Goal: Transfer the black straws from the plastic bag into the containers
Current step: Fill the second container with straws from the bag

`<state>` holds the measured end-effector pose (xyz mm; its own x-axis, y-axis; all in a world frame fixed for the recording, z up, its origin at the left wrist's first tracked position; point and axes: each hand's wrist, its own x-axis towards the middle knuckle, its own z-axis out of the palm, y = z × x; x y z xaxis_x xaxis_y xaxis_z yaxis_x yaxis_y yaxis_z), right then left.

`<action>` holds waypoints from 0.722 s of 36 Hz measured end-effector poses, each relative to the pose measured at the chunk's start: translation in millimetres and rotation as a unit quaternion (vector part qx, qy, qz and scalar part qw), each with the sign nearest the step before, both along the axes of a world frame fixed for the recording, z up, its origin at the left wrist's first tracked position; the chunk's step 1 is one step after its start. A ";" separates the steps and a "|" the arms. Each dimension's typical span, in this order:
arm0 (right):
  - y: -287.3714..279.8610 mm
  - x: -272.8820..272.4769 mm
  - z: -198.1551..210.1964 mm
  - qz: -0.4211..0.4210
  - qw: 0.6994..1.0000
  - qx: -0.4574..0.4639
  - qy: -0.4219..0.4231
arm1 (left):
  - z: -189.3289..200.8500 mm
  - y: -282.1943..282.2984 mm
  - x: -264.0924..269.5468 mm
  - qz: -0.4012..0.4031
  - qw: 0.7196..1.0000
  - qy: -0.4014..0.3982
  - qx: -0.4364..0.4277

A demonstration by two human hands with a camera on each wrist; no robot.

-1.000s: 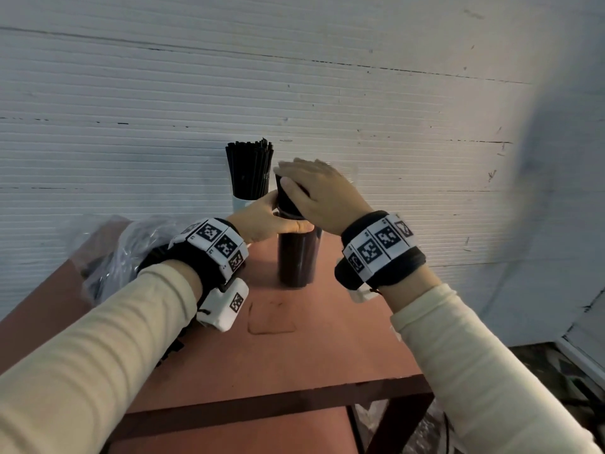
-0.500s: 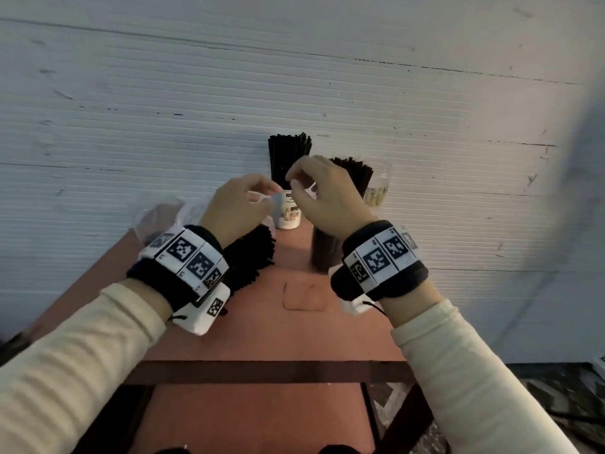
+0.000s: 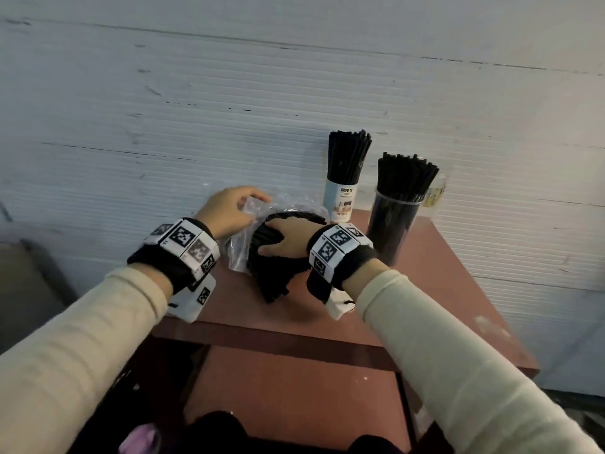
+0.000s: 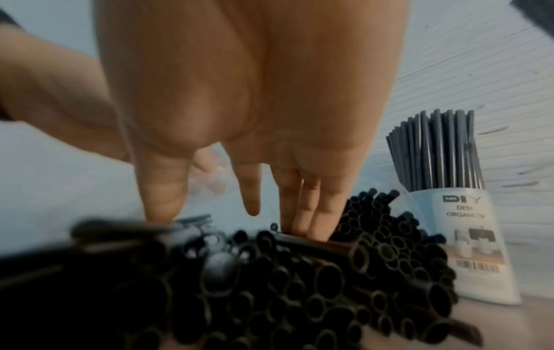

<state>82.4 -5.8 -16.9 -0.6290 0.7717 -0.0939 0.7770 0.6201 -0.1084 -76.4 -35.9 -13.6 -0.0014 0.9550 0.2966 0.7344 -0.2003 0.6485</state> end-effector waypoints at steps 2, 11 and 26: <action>0.4 -3.9 -2.0 -0.008 1.000 0.010 0.002 | 1.6 -1.7 -1.3 0.014 1.000 -0.012 0.011; 0.9 -11.0 0.9 0.022 0.999 0.004 0.024 | 3.6 2.1 -4.3 0.042 0.998 -0.025 0.027; 4.2 -7.6 -0.5 0.033 0.999 0.005 0.015 | 2.4 7.6 -6.2 0.005 0.999 -0.041 -0.004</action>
<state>74.8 -1.7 -17.4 -0.6804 0.7297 -0.0677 0.7314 0.6705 -0.1244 -82.6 -28.3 -11.2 -0.0358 0.9572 0.2871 0.6810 -0.1869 0.7081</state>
